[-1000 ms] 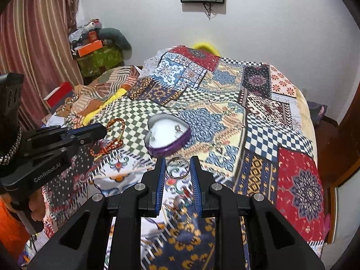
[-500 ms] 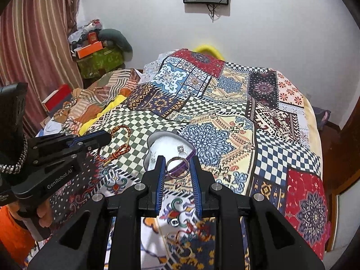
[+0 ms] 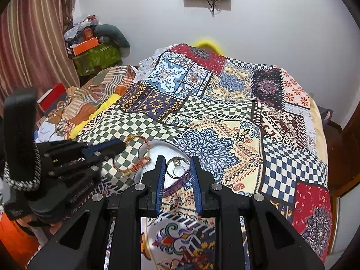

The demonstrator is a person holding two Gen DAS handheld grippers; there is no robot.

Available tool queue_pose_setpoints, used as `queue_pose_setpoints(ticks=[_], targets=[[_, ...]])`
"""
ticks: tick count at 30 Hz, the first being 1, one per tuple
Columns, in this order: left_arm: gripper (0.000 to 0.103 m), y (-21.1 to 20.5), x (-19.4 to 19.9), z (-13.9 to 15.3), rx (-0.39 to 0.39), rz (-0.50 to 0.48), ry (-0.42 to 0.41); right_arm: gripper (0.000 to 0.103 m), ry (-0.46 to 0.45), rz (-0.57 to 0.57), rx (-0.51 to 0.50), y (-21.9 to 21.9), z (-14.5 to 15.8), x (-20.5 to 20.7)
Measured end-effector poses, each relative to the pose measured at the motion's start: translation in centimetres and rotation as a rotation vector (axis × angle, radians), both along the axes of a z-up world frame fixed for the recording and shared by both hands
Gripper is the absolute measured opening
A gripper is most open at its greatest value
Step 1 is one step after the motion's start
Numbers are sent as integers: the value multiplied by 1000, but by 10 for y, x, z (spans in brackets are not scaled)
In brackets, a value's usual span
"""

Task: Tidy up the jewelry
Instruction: 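Carry the bracelet in the left tool and ring in the right tool over the tin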

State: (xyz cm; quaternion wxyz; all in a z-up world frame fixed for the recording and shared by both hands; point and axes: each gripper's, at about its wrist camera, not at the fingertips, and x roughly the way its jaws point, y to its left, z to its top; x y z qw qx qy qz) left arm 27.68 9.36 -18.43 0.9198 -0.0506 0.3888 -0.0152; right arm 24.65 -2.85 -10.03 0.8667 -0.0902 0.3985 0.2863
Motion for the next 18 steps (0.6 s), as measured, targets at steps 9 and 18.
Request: queue_pose_setpoints(ticks=[9, 18], targets=[[1, -3, 25, -23, 13, -26, 67, 20, 80, 44, -16, 14, -13, 23], [1, 0, 35, -32, -13, -39, 94, 20, 230, 62, -6, 21, -38, 49]])
